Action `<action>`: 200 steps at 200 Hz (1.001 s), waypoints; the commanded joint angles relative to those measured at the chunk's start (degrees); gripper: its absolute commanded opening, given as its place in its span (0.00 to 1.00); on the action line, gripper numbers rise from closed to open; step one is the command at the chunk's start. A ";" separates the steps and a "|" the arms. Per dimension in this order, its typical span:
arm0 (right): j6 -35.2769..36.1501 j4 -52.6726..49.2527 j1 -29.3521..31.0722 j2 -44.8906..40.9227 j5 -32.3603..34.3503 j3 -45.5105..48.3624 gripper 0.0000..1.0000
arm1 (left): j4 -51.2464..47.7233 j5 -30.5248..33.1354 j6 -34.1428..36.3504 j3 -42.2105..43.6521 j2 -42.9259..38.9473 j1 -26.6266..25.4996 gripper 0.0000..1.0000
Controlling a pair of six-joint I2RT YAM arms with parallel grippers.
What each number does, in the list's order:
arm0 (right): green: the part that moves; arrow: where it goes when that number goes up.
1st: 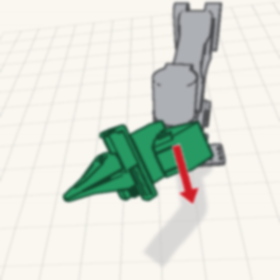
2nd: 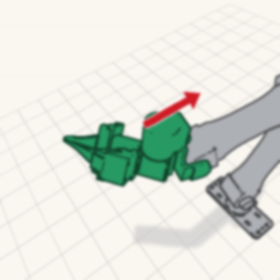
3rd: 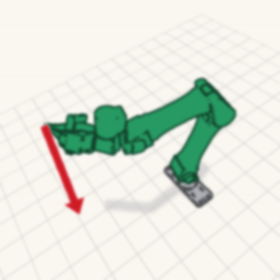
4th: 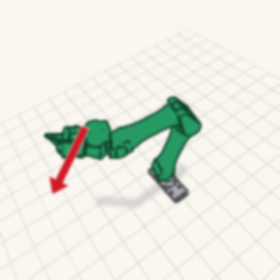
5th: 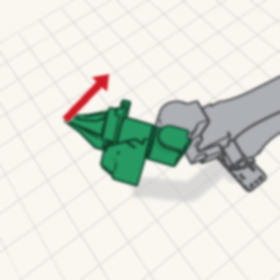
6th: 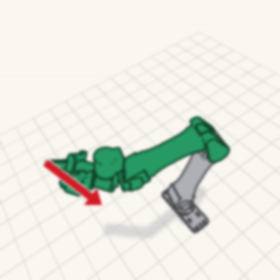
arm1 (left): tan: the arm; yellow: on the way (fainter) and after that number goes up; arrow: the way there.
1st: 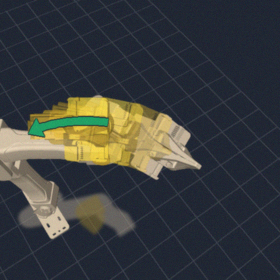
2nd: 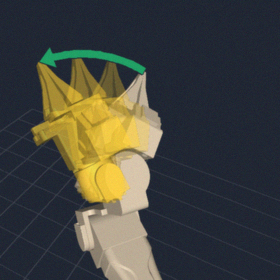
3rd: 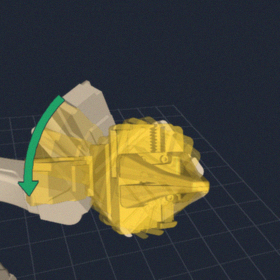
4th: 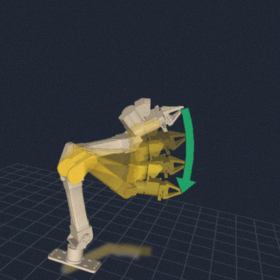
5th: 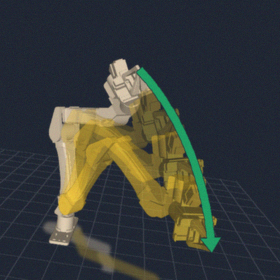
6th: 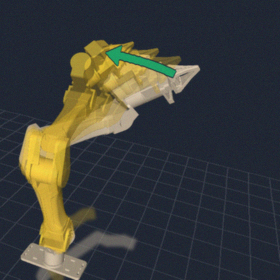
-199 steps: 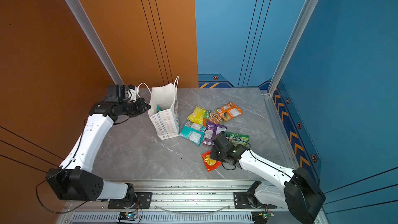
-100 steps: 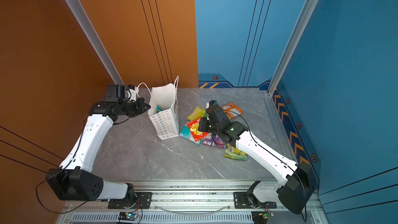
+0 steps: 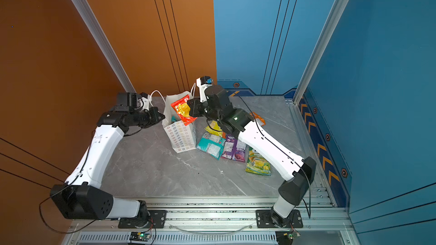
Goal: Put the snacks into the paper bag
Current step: 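Lift the red-yellow packet and carry it over the bag with the right gripper, then lower the red-yellow packet into the bag and open the right gripper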
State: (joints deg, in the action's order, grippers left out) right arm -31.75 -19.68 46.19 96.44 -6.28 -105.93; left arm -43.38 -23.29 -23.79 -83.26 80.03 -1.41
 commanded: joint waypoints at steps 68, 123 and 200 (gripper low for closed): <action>5.33 -2.66 0.51 21.90 1.69 -28.86 0.00 | -0.83 -2.26 -0.20 -0.14 -0.93 0.36 0.00; 8.68 -2.51 -0.19 30.57 3.63 -36.74 0.00 | -0.83 -2.36 -0.37 -0.25 -0.93 0.36 0.00; 11.96 -2.08 -0.05 32.40 2.66 -34.55 0.00 | -0.83 -2.46 -0.55 -0.76 -1.02 0.40 0.00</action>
State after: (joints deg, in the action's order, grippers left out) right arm -22.20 -22.15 46.17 130.23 -4.05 -140.81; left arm -43.48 -23.49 -23.86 -83.26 80.03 -1.41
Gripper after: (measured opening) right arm 0.057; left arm 0.047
